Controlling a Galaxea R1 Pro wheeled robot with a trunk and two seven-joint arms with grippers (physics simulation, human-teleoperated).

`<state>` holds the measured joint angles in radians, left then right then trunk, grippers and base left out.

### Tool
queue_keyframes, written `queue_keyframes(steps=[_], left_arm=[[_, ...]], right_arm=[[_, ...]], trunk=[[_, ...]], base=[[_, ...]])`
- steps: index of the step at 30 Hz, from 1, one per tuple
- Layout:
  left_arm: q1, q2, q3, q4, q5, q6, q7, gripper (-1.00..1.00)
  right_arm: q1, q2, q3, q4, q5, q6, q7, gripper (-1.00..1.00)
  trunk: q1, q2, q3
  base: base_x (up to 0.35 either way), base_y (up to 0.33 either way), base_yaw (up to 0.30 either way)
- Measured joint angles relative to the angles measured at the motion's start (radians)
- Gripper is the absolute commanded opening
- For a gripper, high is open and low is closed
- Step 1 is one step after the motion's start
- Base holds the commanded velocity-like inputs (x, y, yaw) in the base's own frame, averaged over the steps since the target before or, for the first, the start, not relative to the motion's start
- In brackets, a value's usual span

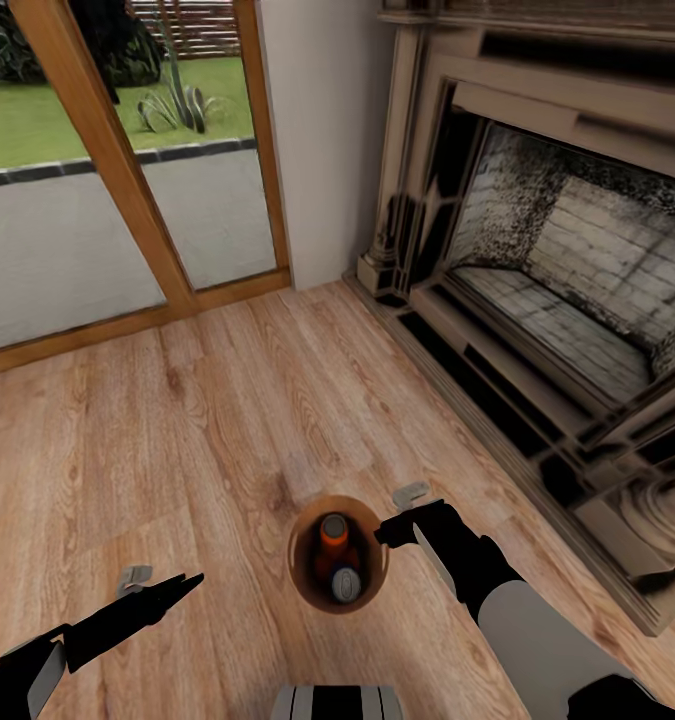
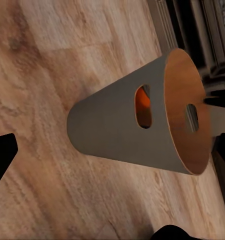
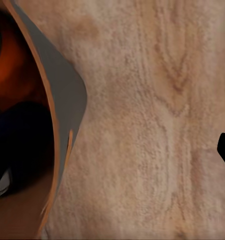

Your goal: Put the three can of soda from the living room inside the tash can in the kitchen.

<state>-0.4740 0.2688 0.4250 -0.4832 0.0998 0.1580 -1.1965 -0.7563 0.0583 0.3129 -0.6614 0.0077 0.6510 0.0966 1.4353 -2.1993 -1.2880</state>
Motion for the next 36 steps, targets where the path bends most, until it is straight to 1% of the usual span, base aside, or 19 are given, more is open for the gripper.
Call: queue_keyframes(steps=[36], left_arm=[[0.000,0.000,0.000,0.000,-0.001,0.000,0.000,1.00]], right_arm=[[0.000,0.000,0.000,-0.001,0.000,0.000,0.002,1.00]], trunk=[[-0.138,0.252,0.113]], base=[[0.000,0.000,0.000]])
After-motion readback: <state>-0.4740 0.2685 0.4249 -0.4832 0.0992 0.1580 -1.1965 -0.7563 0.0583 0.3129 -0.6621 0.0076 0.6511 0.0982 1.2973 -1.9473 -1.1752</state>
